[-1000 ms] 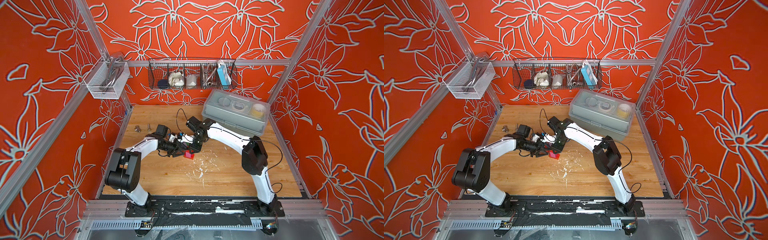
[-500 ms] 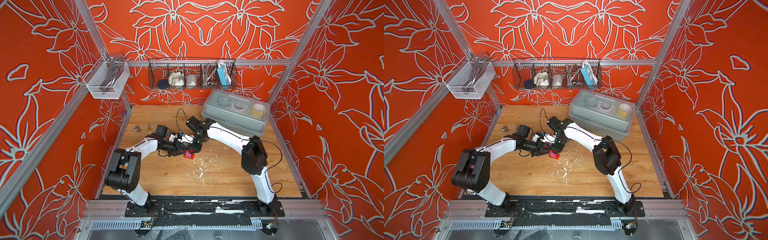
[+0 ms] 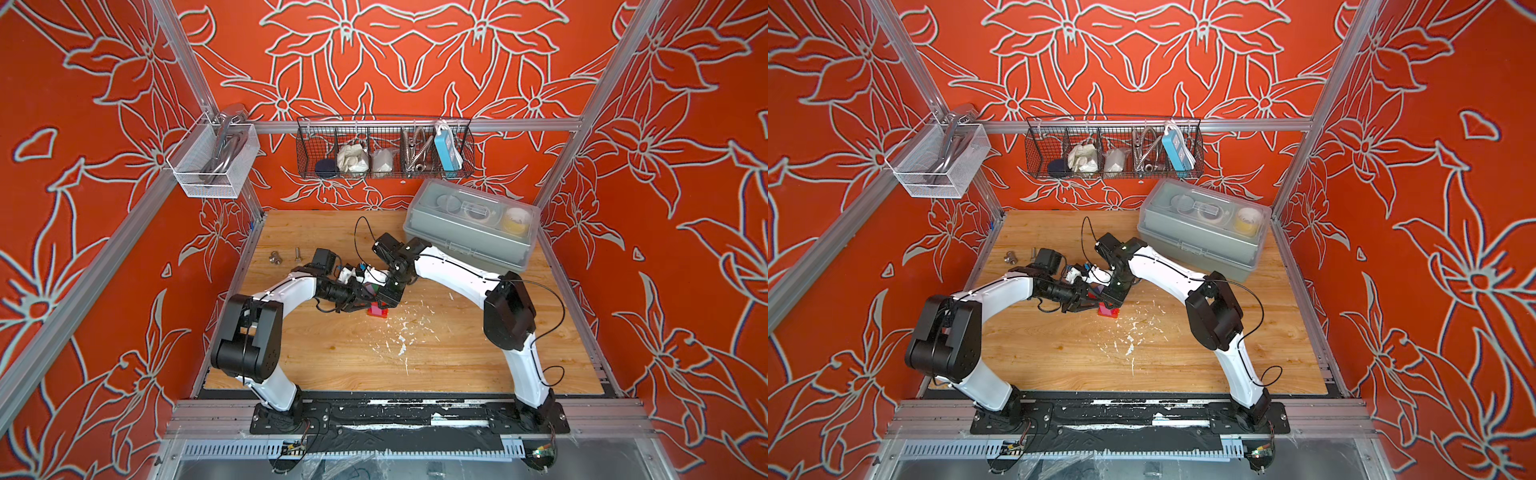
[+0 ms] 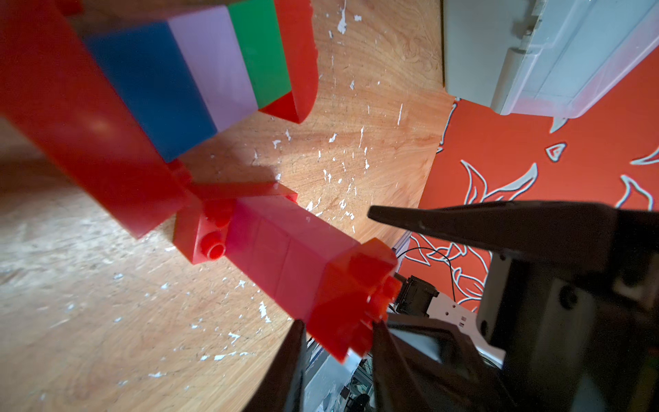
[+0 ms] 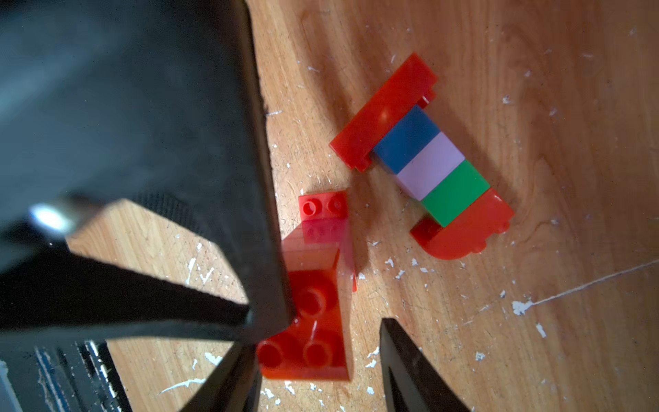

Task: Assemble the number 1 with lego
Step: Assemble the lego brick with the lego brick.

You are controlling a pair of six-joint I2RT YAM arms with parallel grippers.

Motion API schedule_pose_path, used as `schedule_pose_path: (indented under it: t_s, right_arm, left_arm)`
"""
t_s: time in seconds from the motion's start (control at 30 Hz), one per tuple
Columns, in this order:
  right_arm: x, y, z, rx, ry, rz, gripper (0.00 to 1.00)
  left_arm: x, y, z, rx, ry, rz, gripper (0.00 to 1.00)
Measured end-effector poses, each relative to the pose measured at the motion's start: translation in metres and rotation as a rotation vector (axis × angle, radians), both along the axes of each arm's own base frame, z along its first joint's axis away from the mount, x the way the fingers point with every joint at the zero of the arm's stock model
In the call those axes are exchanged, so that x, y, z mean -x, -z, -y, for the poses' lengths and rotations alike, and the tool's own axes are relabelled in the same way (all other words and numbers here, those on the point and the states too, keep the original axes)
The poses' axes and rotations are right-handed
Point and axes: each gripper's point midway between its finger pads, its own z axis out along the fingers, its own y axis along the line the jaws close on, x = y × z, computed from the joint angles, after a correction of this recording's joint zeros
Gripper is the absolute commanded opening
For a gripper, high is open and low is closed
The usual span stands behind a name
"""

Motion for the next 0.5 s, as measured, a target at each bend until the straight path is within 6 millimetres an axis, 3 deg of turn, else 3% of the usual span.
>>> schedule_pose_path:
  t_s: [0.17, 0.5]
  right_arm:
    - [-0.004, -0.016, -0.005, -0.047, 0.002, 0.043, 0.6]
    - [-0.003, -0.037, -0.005, -0.107, -0.001, 0.081, 0.65]
  left_arm:
    - [0.001, 0.003, -0.004, -0.042, -0.015, -0.035, 0.51]
    - [0.018, -0.008, -0.022, -0.159, -0.086, -0.123, 0.55]
